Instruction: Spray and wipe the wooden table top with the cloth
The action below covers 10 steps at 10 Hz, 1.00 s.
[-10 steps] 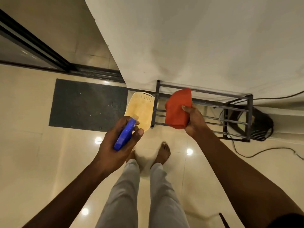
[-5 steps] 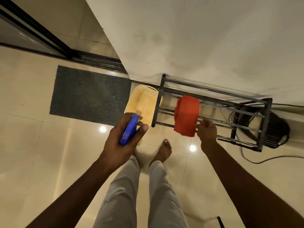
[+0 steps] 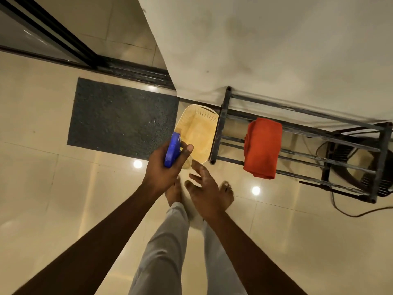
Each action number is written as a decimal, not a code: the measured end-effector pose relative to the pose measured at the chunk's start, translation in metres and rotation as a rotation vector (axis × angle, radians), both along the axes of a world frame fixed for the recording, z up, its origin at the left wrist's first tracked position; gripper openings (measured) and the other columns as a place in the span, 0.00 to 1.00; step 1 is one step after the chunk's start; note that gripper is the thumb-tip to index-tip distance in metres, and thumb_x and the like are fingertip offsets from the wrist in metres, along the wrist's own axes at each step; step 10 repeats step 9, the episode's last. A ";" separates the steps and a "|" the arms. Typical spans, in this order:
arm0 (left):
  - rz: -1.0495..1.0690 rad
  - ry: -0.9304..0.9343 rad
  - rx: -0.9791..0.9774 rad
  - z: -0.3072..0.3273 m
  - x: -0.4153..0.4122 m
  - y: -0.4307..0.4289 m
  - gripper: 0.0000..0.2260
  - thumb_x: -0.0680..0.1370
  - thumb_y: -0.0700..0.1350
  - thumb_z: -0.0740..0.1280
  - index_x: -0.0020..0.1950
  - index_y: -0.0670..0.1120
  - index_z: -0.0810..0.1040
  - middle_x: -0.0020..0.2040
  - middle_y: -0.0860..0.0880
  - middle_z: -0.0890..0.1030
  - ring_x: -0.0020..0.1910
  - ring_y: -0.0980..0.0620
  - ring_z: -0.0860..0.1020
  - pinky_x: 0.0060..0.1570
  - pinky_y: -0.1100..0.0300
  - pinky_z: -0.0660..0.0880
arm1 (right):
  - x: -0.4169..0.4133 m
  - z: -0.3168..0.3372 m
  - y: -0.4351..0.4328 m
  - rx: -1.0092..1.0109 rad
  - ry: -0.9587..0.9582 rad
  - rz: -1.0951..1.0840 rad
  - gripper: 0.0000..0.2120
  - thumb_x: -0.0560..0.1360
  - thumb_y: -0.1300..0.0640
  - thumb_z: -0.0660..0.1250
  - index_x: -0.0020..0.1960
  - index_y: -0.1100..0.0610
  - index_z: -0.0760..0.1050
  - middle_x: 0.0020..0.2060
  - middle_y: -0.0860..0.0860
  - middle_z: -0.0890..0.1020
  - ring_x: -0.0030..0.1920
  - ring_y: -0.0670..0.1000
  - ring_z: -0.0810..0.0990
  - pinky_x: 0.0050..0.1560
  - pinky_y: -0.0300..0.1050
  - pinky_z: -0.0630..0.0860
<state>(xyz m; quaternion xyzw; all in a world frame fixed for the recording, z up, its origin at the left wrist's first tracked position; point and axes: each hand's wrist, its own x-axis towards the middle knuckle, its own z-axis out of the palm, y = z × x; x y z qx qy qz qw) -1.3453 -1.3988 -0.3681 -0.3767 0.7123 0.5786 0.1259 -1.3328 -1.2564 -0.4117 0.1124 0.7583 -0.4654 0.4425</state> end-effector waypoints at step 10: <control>-0.518 0.252 -0.181 -0.331 -0.036 -0.031 0.27 0.76 0.50 0.77 0.72 0.43 0.74 0.61 0.46 0.81 0.53 0.50 0.81 0.57 0.55 0.79 | -0.019 -0.296 -0.056 0.044 -0.061 -0.243 0.40 0.84 0.62 0.71 0.88 0.48 0.52 0.82 0.55 0.68 0.78 0.60 0.72 0.68 0.51 0.78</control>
